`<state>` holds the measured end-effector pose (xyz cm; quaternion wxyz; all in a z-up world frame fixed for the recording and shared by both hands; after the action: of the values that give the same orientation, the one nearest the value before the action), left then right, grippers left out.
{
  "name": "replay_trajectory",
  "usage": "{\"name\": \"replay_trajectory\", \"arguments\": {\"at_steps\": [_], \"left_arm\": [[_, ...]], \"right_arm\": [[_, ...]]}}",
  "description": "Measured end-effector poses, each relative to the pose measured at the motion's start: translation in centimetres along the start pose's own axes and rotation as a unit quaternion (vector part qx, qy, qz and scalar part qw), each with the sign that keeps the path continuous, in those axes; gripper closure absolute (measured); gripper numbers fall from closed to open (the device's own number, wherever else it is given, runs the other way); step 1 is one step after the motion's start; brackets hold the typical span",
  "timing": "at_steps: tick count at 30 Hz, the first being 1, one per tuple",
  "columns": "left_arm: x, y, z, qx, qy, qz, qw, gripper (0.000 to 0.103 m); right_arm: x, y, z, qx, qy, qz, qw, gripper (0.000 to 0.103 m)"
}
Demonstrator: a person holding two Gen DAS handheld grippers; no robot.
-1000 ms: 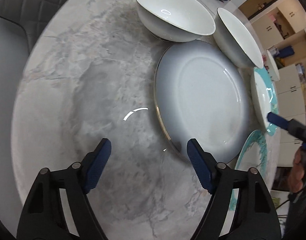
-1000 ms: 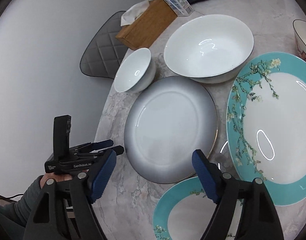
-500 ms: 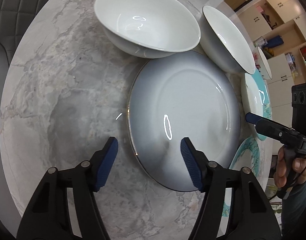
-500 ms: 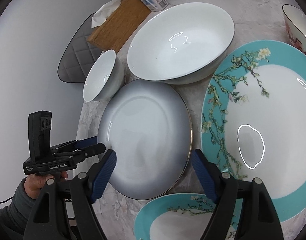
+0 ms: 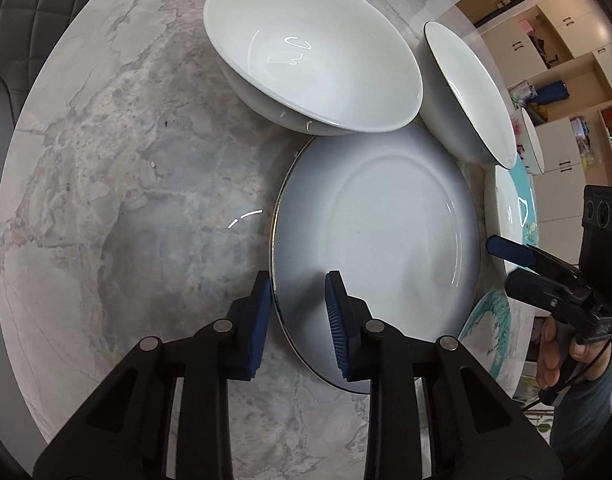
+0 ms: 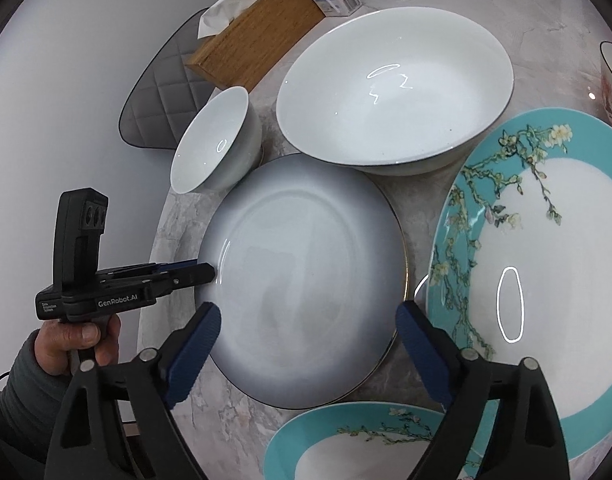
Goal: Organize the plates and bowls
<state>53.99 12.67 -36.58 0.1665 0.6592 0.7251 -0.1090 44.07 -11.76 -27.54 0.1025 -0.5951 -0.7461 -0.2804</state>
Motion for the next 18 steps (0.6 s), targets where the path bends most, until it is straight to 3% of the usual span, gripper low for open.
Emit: {"name": "replay_trajectory", "arguments": {"at_steps": [1, 3, 5, 7, 8, 9, 11, 15, 18], "left_arm": [[0.0, 0.0, -0.1, -0.001, 0.001, -0.002, 1.0000, 0.080], [0.7, 0.2, -0.5, 0.000, -0.004, -0.012, 0.9999, 0.081], [0.6, 0.0, -0.5, -0.001, -0.003, -0.013, 0.9999, 0.081], [0.6, 0.1, -0.4, -0.001, -0.002, -0.015, 0.9999, 0.081], [0.2, 0.0, -0.2, -0.002, -0.002, -0.014, 0.9999, 0.081], [0.3, -0.1, -0.1, -0.003, -0.005, -0.014, 0.9999, 0.081], [0.6, -0.3, -0.2, -0.003, -0.008, -0.016, 0.9998, 0.081], [0.3, -0.5, -0.1, -0.008, -0.001, -0.011, 0.9999, 0.080], [0.1, -0.6, -0.1, -0.010, 0.000, -0.007, 0.9999, 0.080]], "right_arm": [[0.0, 0.0, 0.3, 0.010, -0.001, -0.001, 1.000, 0.042], [-0.4, -0.4, 1.6, 0.044, -0.010, 0.009, 0.999, 0.086], [-0.7, -1.0, 2.4, 0.061, -0.013, 0.013, 0.998, 0.099], [-1.2, -1.3, 2.1, 0.059, -0.008, 0.044, 0.997, 0.091], [-1.2, -1.3, 1.5, 0.051, -0.010, 0.053, 0.997, 0.076], [-1.2, -1.2, 0.9, 0.041, -0.012, 0.053, 0.998, 0.052], [-1.1, -1.2, -0.6, 0.022, -0.034, 0.058, 0.998, 0.028], [-0.9, -1.3, -2.5, 0.002, -0.059, 0.068, 0.996, 0.024], [-1.2, -1.3, -1.8, 0.020, -0.061, 0.075, 0.995, 0.024]]}}
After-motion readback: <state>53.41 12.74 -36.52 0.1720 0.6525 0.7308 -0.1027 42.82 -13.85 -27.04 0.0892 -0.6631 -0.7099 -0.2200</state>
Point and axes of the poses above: each gripper's, at about its wrist camera, not at the fingertips, and z roughly the way its jaws point, x to its left, y to its top, the point moved 3 cm from there along z, roughly the way its jaws point, and after that the axes turned 6 degrees about -z, right-handed, at the moved point
